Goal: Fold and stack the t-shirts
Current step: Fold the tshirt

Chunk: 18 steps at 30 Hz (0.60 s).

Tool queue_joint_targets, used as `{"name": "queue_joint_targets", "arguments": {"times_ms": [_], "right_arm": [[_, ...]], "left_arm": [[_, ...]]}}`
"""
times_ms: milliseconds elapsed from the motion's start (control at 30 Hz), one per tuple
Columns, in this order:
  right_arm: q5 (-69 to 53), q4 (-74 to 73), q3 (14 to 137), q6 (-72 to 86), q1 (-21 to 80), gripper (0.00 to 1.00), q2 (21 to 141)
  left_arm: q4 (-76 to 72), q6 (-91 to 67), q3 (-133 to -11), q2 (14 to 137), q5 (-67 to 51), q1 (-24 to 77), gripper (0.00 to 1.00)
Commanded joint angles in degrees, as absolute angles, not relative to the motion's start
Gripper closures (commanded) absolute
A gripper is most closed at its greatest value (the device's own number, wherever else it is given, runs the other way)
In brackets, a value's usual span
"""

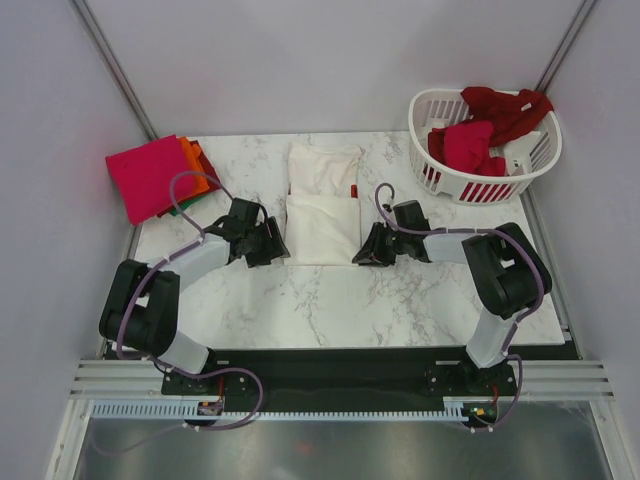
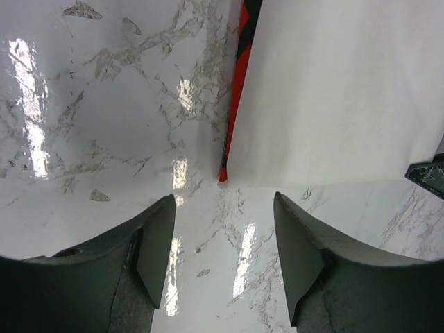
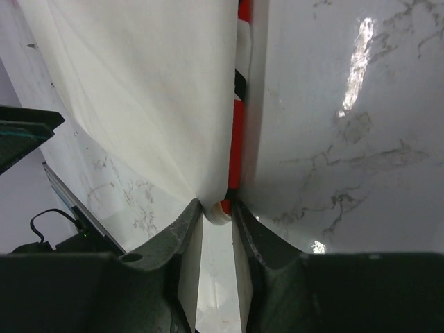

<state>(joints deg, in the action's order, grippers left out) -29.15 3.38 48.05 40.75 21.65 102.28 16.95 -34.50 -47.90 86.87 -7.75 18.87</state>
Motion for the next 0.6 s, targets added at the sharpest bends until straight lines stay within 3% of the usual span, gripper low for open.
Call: {"name": "queue_joint_targets", "arguments": {"times_ms": [0,400,567], "right_arm": [[-30.67,9.84,47.11,42.19,22.06,0.69,104.67],[-30.06,9.58,48.52,40.87,21.71,0.98,107.14],[-30.41,9.67,48.34,41.13,21.62,1.0,107.49]], "left_arm": [[12.31,-37.26,-47.11,85.87,-9.32,18.98,0.34],[7.56,-38.06,-45.44,89.74,-10.11,18.98,0.4],[7.12,-38.67,-45.26,90.97,-10.46,18.98,0.45]]}}
